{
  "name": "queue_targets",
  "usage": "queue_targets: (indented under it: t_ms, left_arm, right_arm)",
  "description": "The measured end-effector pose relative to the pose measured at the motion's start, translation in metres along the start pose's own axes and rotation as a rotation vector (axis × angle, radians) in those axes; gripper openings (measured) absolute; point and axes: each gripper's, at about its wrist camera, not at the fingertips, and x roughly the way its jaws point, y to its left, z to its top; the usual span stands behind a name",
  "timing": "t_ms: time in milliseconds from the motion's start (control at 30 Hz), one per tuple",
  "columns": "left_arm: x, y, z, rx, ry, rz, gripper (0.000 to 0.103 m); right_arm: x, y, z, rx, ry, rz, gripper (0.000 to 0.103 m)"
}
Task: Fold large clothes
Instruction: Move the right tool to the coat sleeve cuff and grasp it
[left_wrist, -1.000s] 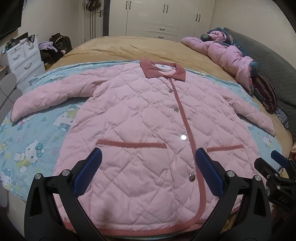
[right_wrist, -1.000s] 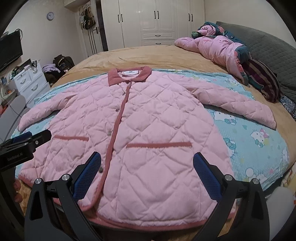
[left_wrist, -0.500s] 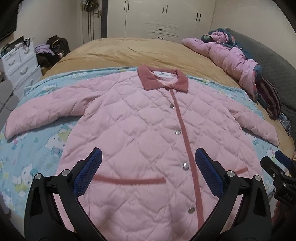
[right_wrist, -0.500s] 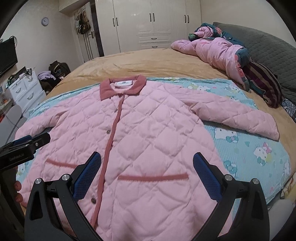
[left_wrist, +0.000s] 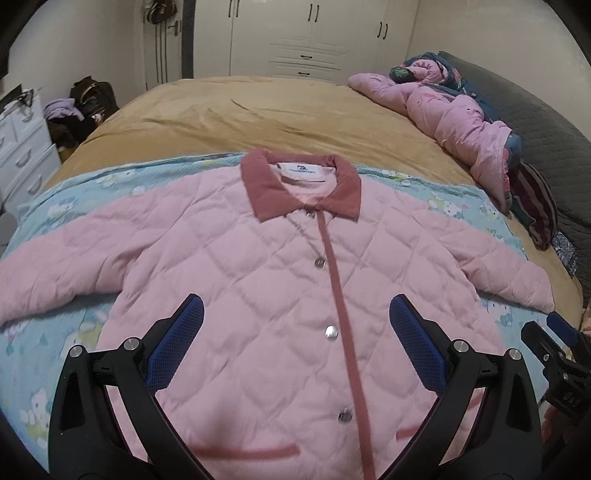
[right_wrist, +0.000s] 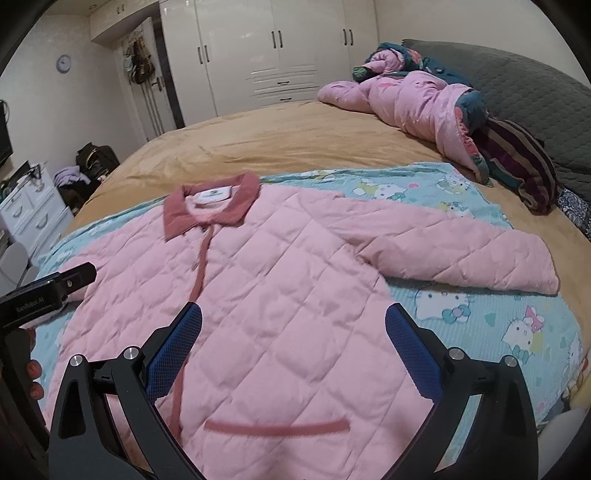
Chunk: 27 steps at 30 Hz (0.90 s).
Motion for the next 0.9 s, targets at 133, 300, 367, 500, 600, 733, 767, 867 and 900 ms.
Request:
queue_targets:
  t_ms: [133,300,367,500,600,733,767,867,900]
  left_arm:
    - [0.018,-0.006,0.018,0.01,0.002,-0.006,0.094]
    - [0.038,-0.008,0.035,-0.003,0.01,-0.015,0.094]
    - [0.047,-0.006,0.041,-0.013,0.01,-0.022,0.094]
    - [0.066,-0.004,0.045,-0.009,0.016,-0.031,0.094]
    - [0.084,-0.002,0.043,-0.006,0.038,-0.02,0.094]
    - [0.106,0.001,0.038,-0.006,0.074,-0.015,0.094]
    - [0.109,0.002,0.036,0.0,0.08,-0.014,0.094]
    - [0.122,0.004,0.03,0.01,0.095,0.002,0.094]
    - [0.126,0.005,0.028,0.009,0.099,0.005,0.094]
  right_arm:
    - [0.012,-0.011,0.013,0.023,-0.007,-0.017,0.099]
    - [0.029,-0.029,0.029,0.057,-0.011,-0.047,0.099]
    - [0.036,-0.038,0.034,0.072,-0.01,-0.061,0.099]
    - [0.057,-0.065,0.044,0.122,0.01,-0.107,0.099]
    - [0.072,-0.088,0.047,0.174,0.026,-0.133,0.099]
    - [0.09,-0.133,0.048,0.282,0.043,-0.201,0.099]
    - [0.095,-0.146,0.047,0.309,0.047,-0.217,0.099]
    - [0.105,-0.182,0.042,0.405,0.062,-0.245,0.099]
    - [0.11,-0.198,0.038,0.447,0.078,-0.268,0.099]
